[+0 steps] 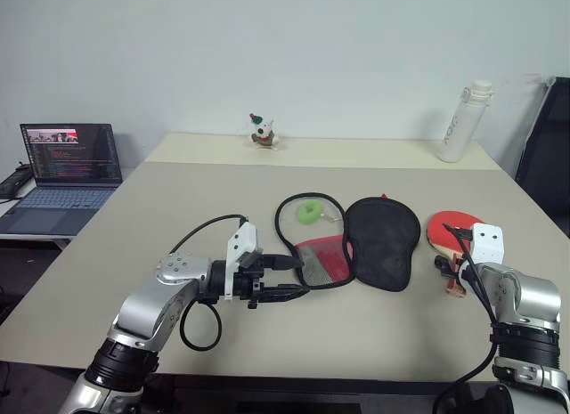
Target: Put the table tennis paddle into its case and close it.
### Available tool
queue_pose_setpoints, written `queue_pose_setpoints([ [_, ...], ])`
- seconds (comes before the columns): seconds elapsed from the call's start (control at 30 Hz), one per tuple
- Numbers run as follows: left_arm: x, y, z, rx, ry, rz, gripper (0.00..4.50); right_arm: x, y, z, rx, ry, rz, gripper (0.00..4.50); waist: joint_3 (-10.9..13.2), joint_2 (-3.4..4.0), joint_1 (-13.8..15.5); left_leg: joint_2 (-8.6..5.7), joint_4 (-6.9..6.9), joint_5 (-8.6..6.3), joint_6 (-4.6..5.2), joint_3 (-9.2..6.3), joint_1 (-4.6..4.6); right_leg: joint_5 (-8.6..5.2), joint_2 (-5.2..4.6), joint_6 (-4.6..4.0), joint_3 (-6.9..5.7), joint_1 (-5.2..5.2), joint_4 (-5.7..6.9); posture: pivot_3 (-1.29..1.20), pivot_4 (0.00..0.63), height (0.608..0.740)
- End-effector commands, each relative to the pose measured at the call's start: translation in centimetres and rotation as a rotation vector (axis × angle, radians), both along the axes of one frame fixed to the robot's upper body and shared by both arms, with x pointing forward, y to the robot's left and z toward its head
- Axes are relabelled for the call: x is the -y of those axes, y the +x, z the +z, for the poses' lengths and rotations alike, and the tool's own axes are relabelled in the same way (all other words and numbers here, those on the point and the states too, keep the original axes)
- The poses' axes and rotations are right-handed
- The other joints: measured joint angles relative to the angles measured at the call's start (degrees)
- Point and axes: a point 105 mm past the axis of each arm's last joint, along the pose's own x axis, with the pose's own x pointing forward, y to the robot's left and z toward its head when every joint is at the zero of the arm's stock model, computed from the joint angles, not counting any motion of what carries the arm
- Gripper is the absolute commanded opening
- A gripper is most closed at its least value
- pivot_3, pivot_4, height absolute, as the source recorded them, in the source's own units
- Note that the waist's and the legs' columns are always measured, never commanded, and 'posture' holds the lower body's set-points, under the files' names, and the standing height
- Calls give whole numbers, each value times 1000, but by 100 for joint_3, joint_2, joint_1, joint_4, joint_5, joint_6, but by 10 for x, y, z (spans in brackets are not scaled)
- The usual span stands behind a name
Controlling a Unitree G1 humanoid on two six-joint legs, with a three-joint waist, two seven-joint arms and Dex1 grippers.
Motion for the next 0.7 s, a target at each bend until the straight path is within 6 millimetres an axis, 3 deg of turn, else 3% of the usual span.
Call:
queue_pose_setpoints([
  [0.03, -3, -2, 11, 63, -5, 10, 2877, 6, 0, 1, 17, -3, -47, 2680, 0, 0, 3, 0, 0, 0, 0, -1, 0, 0, 0, 0, -1, 0, 1, 0, 150, 740],
  [0.13, -6, -2, 9, 61, -5, 19, 2877, 11, 2, 4, 45, -14, -81, 1747, -1, 0, 2, 0, 1, 0, 1, -1, 0, 0, 0, 0, 0, 1, 1, 0, 150, 740],
  [0.23, -7, -2, 8, 58, -6, 29, 2877, 19, 9, 21, 112, -33, -108, 1075, -1, 0, 2, -1, 2, 0, 1, -1, 0, 0, -1, 0, -1, 2, 1, 0, 150, 740],
  [0.43, -10, -5, 8, 52, -11, 30, 2877, 22, 30, 96, 325, -105, -86, 1073, 23, 38, -3, -4, 2, 0, 4, 11, 1, 4, -3, 5, 10, -14, 20, 0, 150, 740],
  [0.53, -11, -6, 9, 49, -12, 37, 2877, 12, 31, 115, 372, -102, -60, 1073, 25, 42, -13, 2, -4, 1, 1, 18, 1, 0, 4, 0, 22, -24, 27, 0, 150, 740],
  [0.7, -17, -6, 10, 47, -11, 65, 2877, -47, 27, 118, 365, 15, 80, 1073, 25, 42, -25, 10, -21, 1, -1, 34, 2, -1, 14, -1, 48, -38, 24, 0, 150, 740],
])
